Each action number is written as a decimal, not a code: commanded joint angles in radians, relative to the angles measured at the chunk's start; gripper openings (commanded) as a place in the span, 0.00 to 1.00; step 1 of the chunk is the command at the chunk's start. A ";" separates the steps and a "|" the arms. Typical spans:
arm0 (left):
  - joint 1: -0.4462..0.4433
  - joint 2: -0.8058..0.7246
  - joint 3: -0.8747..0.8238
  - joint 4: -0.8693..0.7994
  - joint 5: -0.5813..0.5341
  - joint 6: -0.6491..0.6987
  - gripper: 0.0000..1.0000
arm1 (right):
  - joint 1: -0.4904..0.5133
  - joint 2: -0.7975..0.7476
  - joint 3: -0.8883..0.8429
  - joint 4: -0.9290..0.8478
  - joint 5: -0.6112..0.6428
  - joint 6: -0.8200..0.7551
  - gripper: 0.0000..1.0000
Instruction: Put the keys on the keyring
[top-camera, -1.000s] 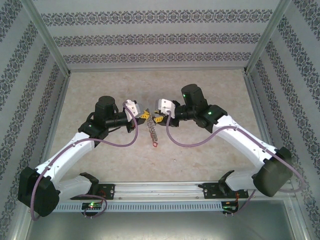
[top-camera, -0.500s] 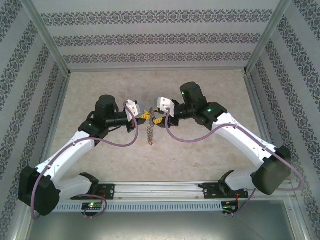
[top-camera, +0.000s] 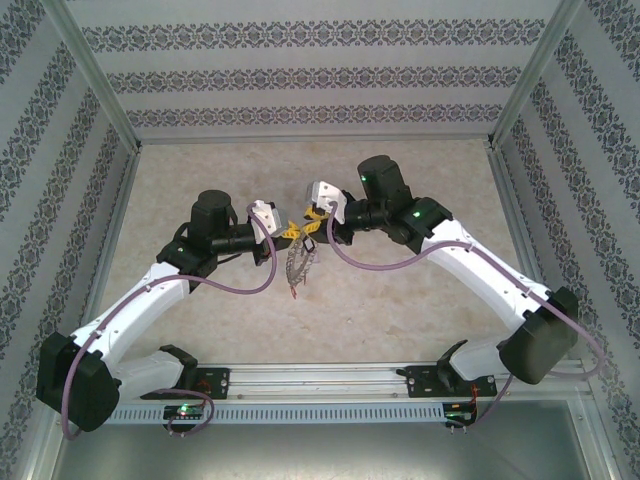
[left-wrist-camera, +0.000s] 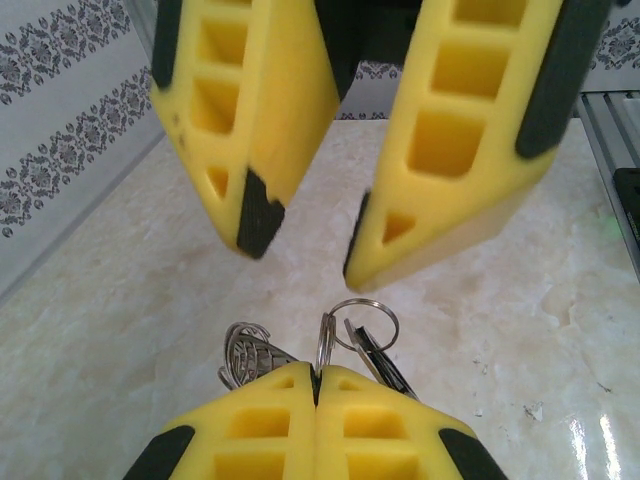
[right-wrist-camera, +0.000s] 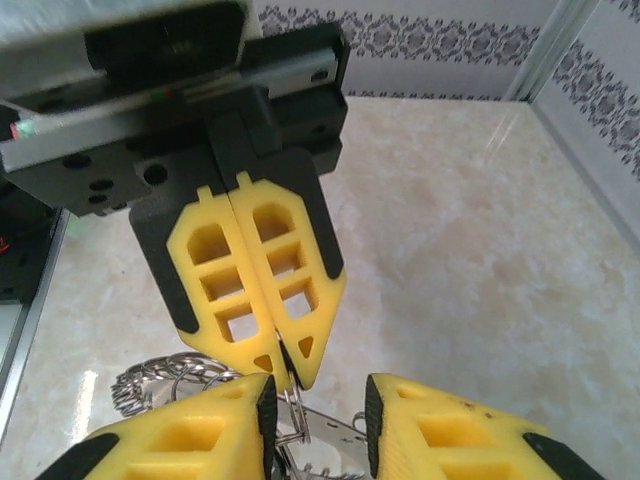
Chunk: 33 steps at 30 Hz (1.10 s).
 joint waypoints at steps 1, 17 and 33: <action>-0.014 -0.003 0.046 0.009 0.041 0.006 0.00 | 0.012 0.019 0.037 -0.057 0.013 0.029 0.30; -0.018 0.001 0.048 0.018 0.045 0.006 0.00 | -0.016 0.021 -0.005 -0.081 -0.017 0.004 0.18; -0.025 0.004 0.052 0.024 0.082 0.015 0.00 | -0.021 0.043 -0.029 -0.098 -0.102 -0.134 0.16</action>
